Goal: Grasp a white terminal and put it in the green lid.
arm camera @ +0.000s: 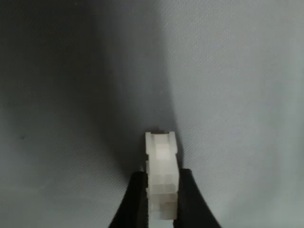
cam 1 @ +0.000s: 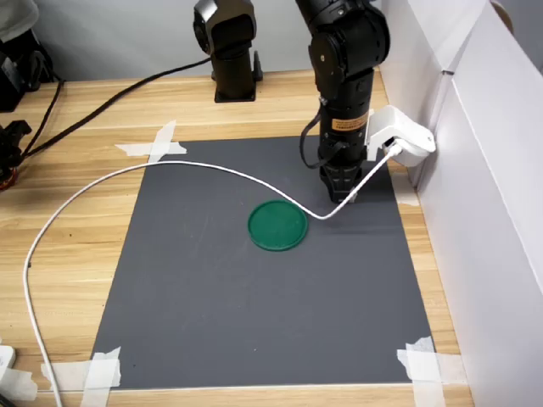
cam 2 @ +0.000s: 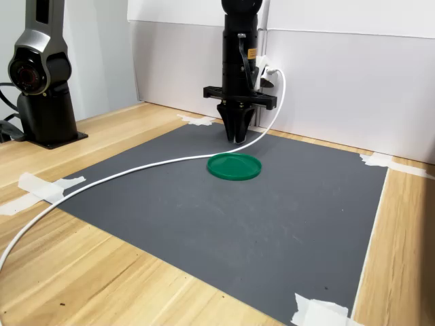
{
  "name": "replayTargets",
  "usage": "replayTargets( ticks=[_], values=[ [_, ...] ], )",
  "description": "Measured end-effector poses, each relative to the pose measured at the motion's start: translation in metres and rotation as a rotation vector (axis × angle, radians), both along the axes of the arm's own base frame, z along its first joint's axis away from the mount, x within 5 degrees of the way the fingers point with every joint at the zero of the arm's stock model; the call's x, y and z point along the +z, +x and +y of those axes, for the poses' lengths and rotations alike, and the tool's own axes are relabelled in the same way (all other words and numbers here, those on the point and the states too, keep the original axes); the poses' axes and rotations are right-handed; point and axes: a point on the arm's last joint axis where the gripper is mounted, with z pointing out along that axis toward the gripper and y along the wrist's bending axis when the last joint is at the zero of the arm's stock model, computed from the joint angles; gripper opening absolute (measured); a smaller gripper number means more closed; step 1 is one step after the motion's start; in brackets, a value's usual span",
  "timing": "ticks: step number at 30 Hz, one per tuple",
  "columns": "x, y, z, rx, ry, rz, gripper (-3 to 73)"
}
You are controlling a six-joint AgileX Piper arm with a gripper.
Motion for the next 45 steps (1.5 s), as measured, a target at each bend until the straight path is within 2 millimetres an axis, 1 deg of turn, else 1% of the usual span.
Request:
replayTargets(
  ticks=[3, 7, 14, 20, 24, 28, 32, 39, 42, 45],
  values=[
    [0.009, -0.004, -0.002, 0.001, 0.000, 0.000, 8.5],
    [0.033, -0.012, -0.008, 0.002, 0.020, -0.031, 8.5],
    [0.079, -0.032, -0.021, -0.004, 0.055, -0.089, 8.5],
    [0.115, -0.051, -0.034, -0.044, 0.107, -0.151, 8.5],
    [0.132, -0.060, -0.049, -0.124, 0.136, -0.157, 8.5],
    [0.137, -0.056, -0.074, -0.261, 0.151, -0.129, 8.5],
    [0.137, -0.049, -0.095, -0.367, 0.151, -0.102, 8.5],
    [0.134, -0.036, -0.133, -0.522, 0.129, -0.109, 8.5],
    [0.129, -0.026, -0.141, -0.552, 0.108, -0.115, 8.5],
    [0.125, -0.011, -0.141, -0.561, 0.098, -0.125, 8.5]
  ],
)
